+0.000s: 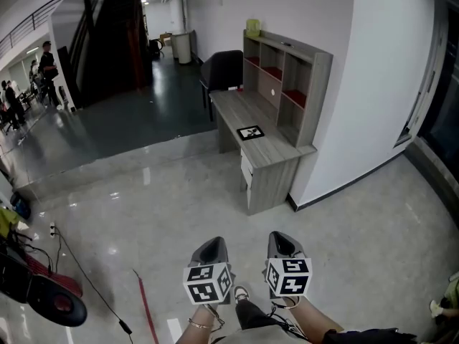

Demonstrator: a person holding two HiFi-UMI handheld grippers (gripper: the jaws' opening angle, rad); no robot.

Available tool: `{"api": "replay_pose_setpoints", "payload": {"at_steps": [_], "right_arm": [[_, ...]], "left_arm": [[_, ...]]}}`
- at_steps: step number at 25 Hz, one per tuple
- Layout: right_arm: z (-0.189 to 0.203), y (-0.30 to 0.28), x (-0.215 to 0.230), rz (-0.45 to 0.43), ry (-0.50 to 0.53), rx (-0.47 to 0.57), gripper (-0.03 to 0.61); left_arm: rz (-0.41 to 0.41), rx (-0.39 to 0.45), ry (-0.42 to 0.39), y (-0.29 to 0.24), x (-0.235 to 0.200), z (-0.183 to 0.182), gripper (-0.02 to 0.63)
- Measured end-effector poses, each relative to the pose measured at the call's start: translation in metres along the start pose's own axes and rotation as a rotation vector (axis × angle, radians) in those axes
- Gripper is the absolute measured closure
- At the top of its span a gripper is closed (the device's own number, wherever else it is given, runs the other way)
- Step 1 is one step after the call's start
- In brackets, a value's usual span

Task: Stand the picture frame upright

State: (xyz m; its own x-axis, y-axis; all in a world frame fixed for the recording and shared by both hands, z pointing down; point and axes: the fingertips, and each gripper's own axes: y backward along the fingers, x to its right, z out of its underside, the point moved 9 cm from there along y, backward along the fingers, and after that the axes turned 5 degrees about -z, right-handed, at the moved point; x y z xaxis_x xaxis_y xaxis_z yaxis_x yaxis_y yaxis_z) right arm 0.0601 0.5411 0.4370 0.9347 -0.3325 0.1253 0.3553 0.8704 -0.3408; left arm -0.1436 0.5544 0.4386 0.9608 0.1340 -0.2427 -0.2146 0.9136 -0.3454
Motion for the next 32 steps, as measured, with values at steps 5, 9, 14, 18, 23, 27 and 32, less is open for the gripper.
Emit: {"api": "replay_pose_setpoints", "payload": {"at_steps": [5, 9, 14, 18, 23, 27, 32], "right_arm": [[-0.008, -0.035, 0.012, -0.010, -0.014, 0.003, 0.546], [-0.021, -0.070, 0.026, -0.013, -0.021, -0.004, 0.546], [-0.046, -0.113, 0.042, -0.017, -0.004, 0.010, 0.546], [-0.062, -0.146, 0.058, -0.013, -0.006, 0.005, 0.546], [-0.075, -0.182, 0.070, -0.019, -0.009, 0.000, 0.546], [-0.085, -0.209, 0.074, -0.033, -0.002, -0.006, 0.546], [-0.093, -0.242, 0.080, -0.054, 0.000, -0.014, 0.546]], "left_arm": [[-0.015, 0.001, -0.020, -0.033, -0.007, -0.012, 0.603], [-0.022, -0.003, -0.020, -0.066, -0.012, -0.026, 0.603], [-0.014, 0.001, -0.009, -0.113, -0.018, -0.050, 0.603], [0.005, -0.001, -0.012, -0.150, -0.017, -0.067, 0.603], [0.011, -0.008, -0.018, -0.185, -0.022, -0.083, 0.603], [-0.002, -0.010, -0.015, -0.208, -0.030, -0.092, 0.603], [-0.016, -0.016, -0.020, -0.234, -0.038, -0.101, 0.603]]}}
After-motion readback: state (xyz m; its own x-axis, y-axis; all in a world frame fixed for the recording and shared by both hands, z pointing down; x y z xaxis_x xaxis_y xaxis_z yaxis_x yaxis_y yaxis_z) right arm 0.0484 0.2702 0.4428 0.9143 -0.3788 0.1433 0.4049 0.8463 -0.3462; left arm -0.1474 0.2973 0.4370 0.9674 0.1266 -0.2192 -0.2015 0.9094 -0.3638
